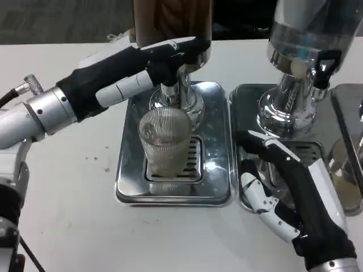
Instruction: Grasp the cup under the faucet to collect the drink, then remove the cup.
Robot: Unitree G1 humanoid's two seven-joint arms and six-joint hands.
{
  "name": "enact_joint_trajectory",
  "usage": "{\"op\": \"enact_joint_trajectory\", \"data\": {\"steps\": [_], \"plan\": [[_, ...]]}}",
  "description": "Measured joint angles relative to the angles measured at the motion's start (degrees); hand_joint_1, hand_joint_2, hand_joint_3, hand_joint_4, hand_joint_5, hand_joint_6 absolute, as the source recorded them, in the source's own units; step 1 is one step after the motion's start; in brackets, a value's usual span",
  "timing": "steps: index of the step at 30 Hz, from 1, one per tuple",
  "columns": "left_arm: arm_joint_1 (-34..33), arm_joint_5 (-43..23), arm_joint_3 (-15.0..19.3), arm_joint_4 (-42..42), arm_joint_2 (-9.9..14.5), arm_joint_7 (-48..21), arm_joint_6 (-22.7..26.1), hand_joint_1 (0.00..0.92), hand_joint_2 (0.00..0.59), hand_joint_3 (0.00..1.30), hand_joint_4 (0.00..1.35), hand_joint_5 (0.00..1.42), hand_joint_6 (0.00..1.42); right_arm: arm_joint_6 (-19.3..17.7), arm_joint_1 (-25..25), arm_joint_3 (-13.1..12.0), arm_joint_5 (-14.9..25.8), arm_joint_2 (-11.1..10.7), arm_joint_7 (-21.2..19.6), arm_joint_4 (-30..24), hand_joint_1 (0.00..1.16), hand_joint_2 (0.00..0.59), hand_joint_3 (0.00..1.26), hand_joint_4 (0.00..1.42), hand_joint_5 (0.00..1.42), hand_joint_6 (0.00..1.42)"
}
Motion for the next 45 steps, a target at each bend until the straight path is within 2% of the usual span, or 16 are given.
{"op": "enact_joint_trajectory", "data": {"steps": [17, 21, 25, 30, 45], "plan": [[1.6, 4.0, -2.4, -1.3, 0.8, 5.7, -6.1, 0.000, 0.055, 0.14, 0.02, 0.07, 0.02, 0.7, -0.7, -0.9, 1.2, -0.1, 1.0, 0.0, 0.43, 0.476, 0.30, 0.25, 0.24, 0.18], [1.7, 4.5, -2.6, -1.4, 1.3, 6.5, -6.9, 0.000, 0.055, 0.14, 0.02, 0.07, 0.02, 1.3, -0.9, -1.0, 2.7, 0.0, 2.0, 0.0, 0.45, 0.447, 0.26, 0.21, 0.21, 0.16], [1.8, 4.9, -3.3, -1.6, 1.8, 7.3, -7.5, 0.000, 0.055, 0.14, 0.02, 0.07, 0.02, 1.9, -1.7, -1.3, 4.9, 0.1, 3.4, 0.1, 0.51, 0.351, 0.15, 0.15, 0.16, 0.14], [1.8, 6.1, -3.8, -1.9, 1.9, 8.4, -8.0, 0.000, 0.054, 0.14, 0.02, 0.07, 0.02, 3.3, -3.6, -2.0, 8.2, -0.1, 6.0, 1.2, 0.58, 0.288, 0.10, 0.10, 0.10, 0.11], [1.9, 6.1, -3.9, -2.1, 2.2, 8.8, -8.1, 0.000, 0.052, 0.14, 0.03, 0.07, 0.02, 4.4, -9.3, -2.1, 11.1, 0.1, 8.4, 6.7, 0.60, 0.270, 0.09, 0.08, 0.06, 0.08]]}}
